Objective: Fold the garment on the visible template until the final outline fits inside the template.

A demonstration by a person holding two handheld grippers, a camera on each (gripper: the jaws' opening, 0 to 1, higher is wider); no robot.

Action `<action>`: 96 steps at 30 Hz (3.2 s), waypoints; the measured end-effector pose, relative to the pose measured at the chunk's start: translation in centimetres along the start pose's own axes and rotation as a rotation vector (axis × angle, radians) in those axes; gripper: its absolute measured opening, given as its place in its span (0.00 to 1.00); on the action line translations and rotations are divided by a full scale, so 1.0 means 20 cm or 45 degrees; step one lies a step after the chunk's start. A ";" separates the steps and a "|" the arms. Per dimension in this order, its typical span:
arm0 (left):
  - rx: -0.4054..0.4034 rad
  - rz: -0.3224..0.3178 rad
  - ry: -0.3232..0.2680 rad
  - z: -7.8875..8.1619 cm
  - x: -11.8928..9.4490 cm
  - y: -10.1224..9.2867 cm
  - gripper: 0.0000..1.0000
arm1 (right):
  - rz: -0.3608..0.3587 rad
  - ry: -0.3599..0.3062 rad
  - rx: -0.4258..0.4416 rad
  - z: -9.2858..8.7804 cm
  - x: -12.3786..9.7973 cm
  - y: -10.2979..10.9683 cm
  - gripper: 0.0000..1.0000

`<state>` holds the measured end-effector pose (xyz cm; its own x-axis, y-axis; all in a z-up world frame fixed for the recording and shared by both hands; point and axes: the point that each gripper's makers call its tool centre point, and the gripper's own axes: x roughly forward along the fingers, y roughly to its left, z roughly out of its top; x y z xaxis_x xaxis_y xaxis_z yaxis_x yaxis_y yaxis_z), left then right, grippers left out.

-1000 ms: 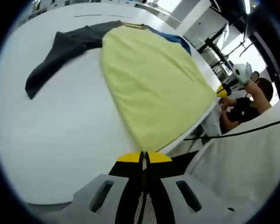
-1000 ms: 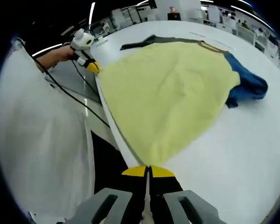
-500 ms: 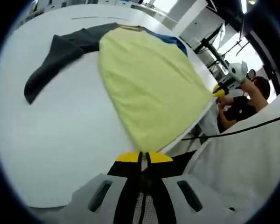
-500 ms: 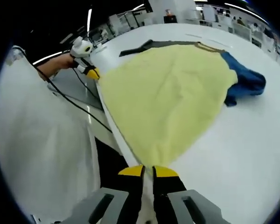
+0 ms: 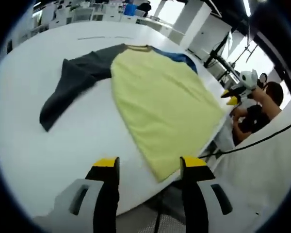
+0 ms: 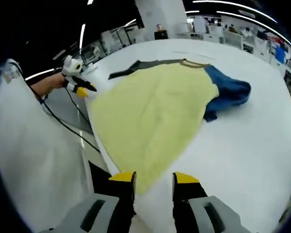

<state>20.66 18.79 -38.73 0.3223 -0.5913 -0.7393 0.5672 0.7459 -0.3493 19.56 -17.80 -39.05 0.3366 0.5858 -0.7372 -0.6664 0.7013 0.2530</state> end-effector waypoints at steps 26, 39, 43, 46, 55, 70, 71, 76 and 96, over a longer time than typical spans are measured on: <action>0.192 -0.020 -0.261 0.23 0.04 -0.08 0.61 | -0.289 -0.331 0.121 0.19 0.01 -0.36 0.16; 0.185 -0.035 -0.263 0.24 0.05 -0.09 0.60 | -0.293 -0.345 0.121 0.24 0.10 -0.41 0.11; 0.197 -0.048 -0.266 0.25 0.05 -0.10 0.59 | -0.297 -0.337 0.113 0.25 0.14 -0.45 0.10; 0.199 -0.059 -0.277 0.26 0.05 -0.12 0.60 | -0.296 -0.335 0.111 0.26 0.16 -0.46 0.10; 0.195 -0.062 -0.302 0.29 0.05 -0.12 0.60 | -0.300 -0.313 0.078 0.29 0.24 -0.48 0.10; 0.215 -0.074 -0.329 0.30 0.03 -0.14 0.61 | -0.316 -0.289 0.016 0.33 0.31 -0.53 0.08; 0.220 -0.076 -0.331 0.30 0.03 -0.14 0.61 | -0.320 -0.287 0.012 0.33 0.31 -0.54 0.08; 0.232 -0.076 -0.319 0.30 0.04 -0.15 0.60 | -0.319 -0.283 0.003 0.34 0.32 -0.55 0.07; 0.232 -0.074 -0.288 0.27 0.05 -0.17 0.59 | -0.286 -0.271 -0.055 0.35 0.33 -0.55 0.00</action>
<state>23.29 14.02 -35.20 0.4343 -0.7002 -0.5667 0.7098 0.6533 -0.2633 33.68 -18.80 -42.22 0.6076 0.4933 -0.6225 -0.5858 0.8076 0.0681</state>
